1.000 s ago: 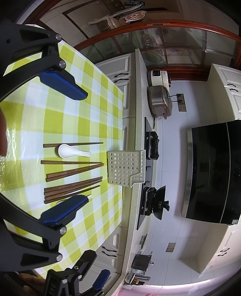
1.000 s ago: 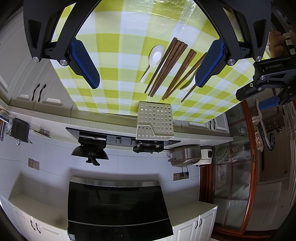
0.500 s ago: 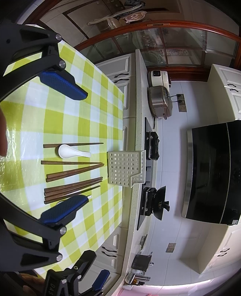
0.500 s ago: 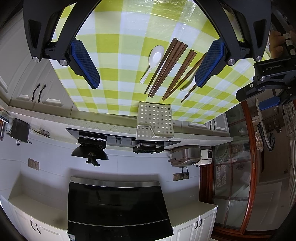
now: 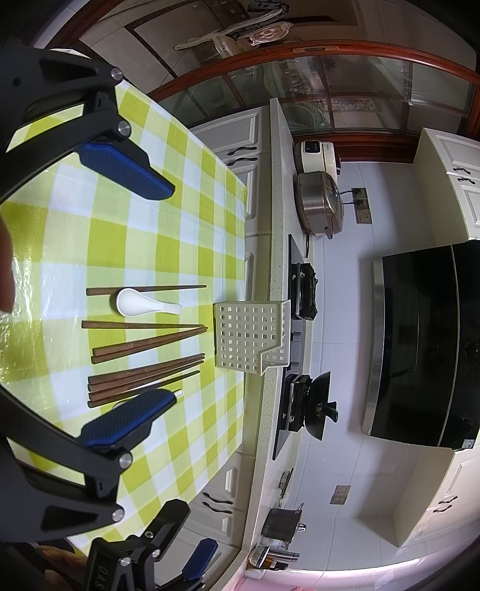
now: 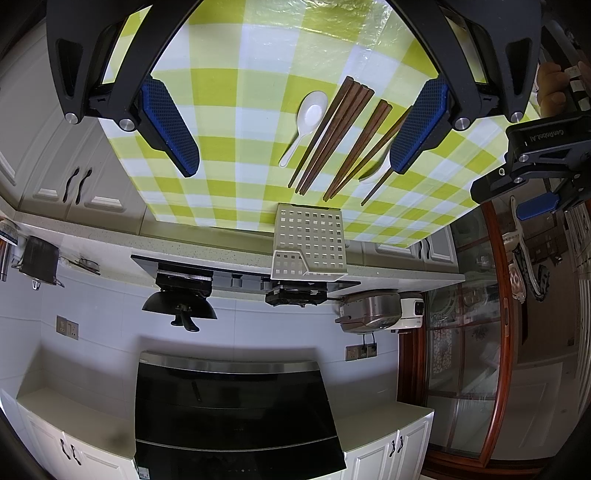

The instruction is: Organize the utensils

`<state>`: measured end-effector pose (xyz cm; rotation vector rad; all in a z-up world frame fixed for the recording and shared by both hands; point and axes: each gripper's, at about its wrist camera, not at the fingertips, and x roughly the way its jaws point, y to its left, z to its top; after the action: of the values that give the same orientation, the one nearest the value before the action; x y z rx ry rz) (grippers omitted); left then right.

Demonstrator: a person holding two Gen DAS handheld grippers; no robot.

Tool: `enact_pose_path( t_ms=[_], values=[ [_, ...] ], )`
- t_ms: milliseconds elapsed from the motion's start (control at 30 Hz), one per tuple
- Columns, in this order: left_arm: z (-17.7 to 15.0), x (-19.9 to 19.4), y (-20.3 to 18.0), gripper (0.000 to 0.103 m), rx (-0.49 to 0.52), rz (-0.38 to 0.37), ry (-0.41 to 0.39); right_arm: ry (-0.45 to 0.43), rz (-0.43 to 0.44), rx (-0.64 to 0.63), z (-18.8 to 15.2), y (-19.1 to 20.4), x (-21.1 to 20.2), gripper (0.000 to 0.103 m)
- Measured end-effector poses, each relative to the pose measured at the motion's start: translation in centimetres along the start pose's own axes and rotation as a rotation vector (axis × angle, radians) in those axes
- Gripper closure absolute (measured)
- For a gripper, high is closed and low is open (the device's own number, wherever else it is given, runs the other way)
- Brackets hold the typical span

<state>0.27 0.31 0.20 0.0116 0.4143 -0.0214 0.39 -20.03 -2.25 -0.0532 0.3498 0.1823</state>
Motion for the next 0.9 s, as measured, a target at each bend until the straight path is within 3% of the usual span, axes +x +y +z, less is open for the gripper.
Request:
enact_pose_path(
  t_ms=[900],
  values=[
    [-0.15,-0.16,0.03,0.004,-0.004,-0.001,-0.003,0.001,0.001,-0.002,0.02,0.03,-0.05,0.006]
  ],
)
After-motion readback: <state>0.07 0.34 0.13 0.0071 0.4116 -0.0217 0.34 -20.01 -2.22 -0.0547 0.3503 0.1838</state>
